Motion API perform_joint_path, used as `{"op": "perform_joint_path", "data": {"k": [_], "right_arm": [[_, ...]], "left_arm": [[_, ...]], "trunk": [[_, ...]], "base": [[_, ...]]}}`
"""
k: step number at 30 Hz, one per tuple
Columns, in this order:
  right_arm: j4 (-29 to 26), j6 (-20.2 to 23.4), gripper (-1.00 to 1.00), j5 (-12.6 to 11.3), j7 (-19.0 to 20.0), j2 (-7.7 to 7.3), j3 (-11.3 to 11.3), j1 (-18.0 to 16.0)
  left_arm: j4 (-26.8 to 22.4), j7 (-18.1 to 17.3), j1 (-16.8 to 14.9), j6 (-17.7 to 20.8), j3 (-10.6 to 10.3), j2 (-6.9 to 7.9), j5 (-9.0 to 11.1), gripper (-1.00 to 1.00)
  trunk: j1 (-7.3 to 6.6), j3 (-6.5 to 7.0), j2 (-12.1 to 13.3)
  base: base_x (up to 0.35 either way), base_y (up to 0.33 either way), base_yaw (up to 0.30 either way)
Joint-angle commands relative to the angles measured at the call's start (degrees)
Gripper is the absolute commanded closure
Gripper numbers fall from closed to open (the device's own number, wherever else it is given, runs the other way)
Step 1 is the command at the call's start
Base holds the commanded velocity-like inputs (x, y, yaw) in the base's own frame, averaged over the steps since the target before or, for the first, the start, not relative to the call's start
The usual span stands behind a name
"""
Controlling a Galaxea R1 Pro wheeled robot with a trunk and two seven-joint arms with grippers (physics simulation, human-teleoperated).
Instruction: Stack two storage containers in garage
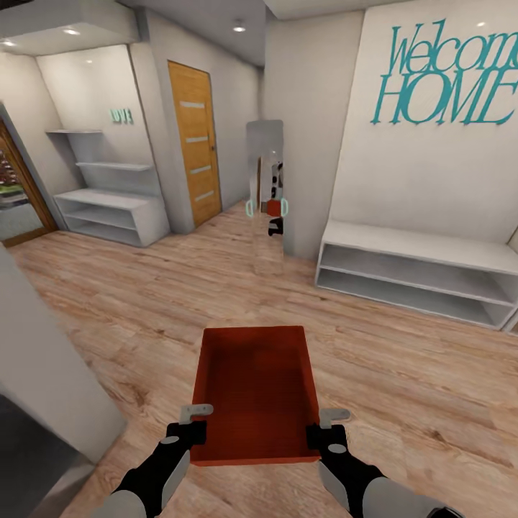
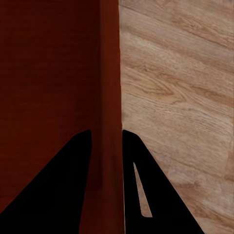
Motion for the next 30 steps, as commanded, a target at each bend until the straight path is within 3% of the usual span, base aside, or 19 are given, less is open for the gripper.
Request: {"op": "perform_joint_path", "data": {"k": [1,8,30], "right_arm": [[0.62,-0.43,1.0,-0.43,-4.62,-1.55,0.82,-0.02],[0.62,-0.44,1.0,-0.44,-4.62,-1.54,0.82,-0.02],[0.62,-0.21,1.0,-0.44,-4.62,-1.5,0.82,-0.02]], "left_arm": [[-0.15,0.72,-0.06,0.41,0.65,0.06,-0.59,1.0],[-0.15,0.72,-0.06,0.41,0.63,0.06,-0.59,1.0],[-0.15,0.72,-0.06,0.41,0.65,0.06,-0.59,1.0]], "trunk": [[0.04,-0.05,-0.04],[0.04,-0.05,-0.04],[0.04,-0.05,-0.04]], "base": [[0.322,0.0,0.265],[0.322,0.0,0.191],[0.322,0.0,0.003]]}}
